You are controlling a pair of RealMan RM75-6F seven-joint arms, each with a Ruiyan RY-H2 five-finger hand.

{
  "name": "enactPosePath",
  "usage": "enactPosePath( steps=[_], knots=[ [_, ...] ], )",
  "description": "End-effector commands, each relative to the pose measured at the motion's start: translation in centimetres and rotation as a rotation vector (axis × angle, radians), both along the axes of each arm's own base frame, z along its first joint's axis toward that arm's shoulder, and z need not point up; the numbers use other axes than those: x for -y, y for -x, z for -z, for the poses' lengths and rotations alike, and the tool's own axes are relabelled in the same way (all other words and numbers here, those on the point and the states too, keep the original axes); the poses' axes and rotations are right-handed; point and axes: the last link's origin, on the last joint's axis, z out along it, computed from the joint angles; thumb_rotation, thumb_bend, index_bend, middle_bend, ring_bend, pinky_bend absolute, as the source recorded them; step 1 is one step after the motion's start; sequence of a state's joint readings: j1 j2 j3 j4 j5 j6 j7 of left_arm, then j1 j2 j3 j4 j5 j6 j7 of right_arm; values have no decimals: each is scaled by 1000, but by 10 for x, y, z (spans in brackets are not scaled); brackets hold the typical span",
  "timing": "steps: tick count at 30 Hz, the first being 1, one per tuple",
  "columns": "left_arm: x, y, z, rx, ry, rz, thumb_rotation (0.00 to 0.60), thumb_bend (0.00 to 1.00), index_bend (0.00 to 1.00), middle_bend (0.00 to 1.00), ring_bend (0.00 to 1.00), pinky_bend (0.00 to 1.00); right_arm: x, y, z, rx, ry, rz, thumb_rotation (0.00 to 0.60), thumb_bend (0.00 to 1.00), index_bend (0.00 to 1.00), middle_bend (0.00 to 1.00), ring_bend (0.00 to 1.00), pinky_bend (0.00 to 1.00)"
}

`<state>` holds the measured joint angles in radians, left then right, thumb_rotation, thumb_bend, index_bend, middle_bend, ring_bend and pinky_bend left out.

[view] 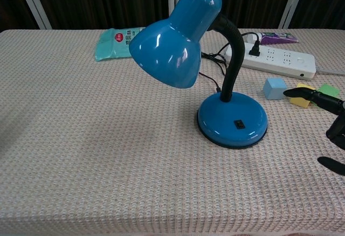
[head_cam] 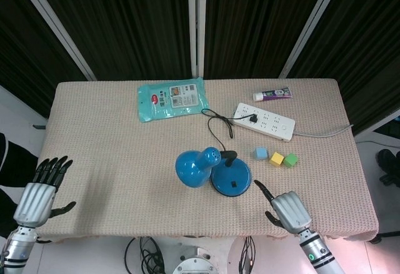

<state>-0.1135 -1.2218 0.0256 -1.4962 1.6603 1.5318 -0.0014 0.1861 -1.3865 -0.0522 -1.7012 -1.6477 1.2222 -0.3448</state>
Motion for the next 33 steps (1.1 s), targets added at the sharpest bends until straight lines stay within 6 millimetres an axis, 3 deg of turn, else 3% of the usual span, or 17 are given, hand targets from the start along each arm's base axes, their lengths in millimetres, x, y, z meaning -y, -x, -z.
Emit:
enactPosePath(
  steps=[1,13,33],
  knots=[
    [0,0,1,0,4,-2,600,28,42,21,0,0,9,-6,14,-24,-47,4,600,290,0,892,834,941],
    [0,3,1,2,2,-13,600,29,42,21,0,0,29,-24,46,-29,-180,24,600,473,0,890,834,941],
    [0,2,1,2,5,-9,600,28,42,21,0,0,24,-20,55,-53,-201,45,600,477,0,890,834,941]
  ],
)
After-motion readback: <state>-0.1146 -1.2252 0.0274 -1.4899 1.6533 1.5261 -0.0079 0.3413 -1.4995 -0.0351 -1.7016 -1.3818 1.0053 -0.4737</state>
